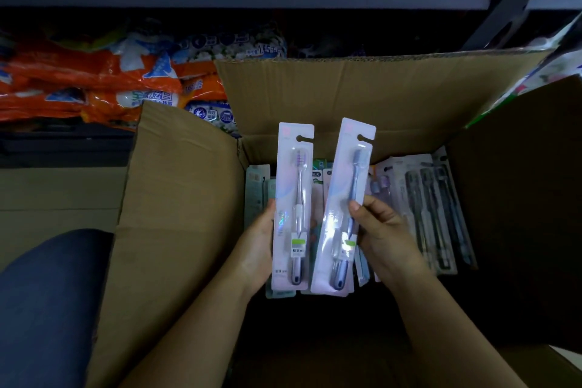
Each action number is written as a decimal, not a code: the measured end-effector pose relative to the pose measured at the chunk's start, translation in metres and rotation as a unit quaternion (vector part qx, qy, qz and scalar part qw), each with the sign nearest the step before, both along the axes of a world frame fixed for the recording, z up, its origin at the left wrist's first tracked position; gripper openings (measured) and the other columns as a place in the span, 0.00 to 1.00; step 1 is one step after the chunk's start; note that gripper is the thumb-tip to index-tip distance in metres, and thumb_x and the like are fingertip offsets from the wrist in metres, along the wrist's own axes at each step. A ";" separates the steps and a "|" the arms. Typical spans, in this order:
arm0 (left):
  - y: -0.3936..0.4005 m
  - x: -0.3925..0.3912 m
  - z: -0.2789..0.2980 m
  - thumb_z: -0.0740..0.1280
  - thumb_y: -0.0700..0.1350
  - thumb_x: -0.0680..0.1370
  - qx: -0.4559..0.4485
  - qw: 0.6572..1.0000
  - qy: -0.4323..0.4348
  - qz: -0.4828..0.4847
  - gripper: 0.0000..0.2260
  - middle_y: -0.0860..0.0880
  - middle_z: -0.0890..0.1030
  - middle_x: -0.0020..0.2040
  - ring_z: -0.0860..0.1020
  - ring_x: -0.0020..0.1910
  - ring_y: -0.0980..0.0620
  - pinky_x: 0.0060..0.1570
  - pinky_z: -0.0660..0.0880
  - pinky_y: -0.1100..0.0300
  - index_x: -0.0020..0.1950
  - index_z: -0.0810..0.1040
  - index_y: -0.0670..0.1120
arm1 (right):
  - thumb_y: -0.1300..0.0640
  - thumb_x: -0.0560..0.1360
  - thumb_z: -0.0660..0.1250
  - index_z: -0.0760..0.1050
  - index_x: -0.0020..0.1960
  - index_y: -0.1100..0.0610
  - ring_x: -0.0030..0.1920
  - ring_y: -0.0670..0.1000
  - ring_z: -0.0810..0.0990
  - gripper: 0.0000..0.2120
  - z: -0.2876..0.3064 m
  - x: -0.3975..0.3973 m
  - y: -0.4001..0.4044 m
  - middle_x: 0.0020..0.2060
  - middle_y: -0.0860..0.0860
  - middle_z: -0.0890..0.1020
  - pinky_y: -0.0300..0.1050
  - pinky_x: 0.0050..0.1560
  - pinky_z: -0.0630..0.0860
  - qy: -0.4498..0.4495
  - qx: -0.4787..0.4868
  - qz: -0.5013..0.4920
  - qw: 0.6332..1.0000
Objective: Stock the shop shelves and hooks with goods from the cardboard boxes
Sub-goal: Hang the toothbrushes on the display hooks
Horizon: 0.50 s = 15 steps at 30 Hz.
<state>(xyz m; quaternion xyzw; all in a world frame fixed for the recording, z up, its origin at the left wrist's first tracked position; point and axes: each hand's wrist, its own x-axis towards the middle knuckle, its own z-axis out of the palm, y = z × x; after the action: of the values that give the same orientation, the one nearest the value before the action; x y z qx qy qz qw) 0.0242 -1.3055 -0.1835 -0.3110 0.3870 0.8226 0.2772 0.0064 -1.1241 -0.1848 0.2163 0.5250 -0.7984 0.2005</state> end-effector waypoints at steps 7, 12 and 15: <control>0.005 0.002 0.004 0.49 0.56 0.81 0.022 1.000 0.022 -0.005 0.24 0.43 0.83 0.55 0.82 0.52 0.47 0.55 0.76 0.51 0.57 0.81 0.45 | 0.38 0.45 0.83 0.81 0.36 0.53 0.38 0.51 0.81 0.27 -0.002 0.005 -0.013 0.34 0.52 0.80 0.48 0.44 0.81 0.036 0.018 0.047 0.998; 0.005 0.001 0.008 0.51 0.55 0.81 0.020 0.999 0.045 -0.016 0.23 0.44 0.84 0.51 0.83 0.48 0.49 0.48 0.80 0.55 0.54 0.82 0.45 | 0.37 0.46 0.82 0.82 0.39 0.53 0.44 0.53 0.81 0.28 0.007 0.003 -0.017 0.38 0.52 0.83 0.57 0.55 0.77 0.050 0.030 0.063 0.996; 0.005 0.000 0.009 0.51 0.55 0.81 0.033 0.998 0.052 -0.011 0.24 0.44 0.85 0.50 0.84 0.46 0.49 0.42 0.81 0.58 0.53 0.83 0.44 | 0.37 0.46 0.82 0.84 0.38 0.50 0.41 0.48 0.83 0.26 0.011 0.002 -0.017 0.38 0.49 0.84 0.49 0.49 0.81 0.060 0.019 0.061 0.996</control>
<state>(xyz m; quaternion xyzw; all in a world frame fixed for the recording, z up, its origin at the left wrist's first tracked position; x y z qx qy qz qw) 0.0242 -1.3004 -0.1746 -0.2539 0.3771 0.8469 0.2758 0.0081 -1.1412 -0.1739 0.1391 0.5632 -0.7864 0.2124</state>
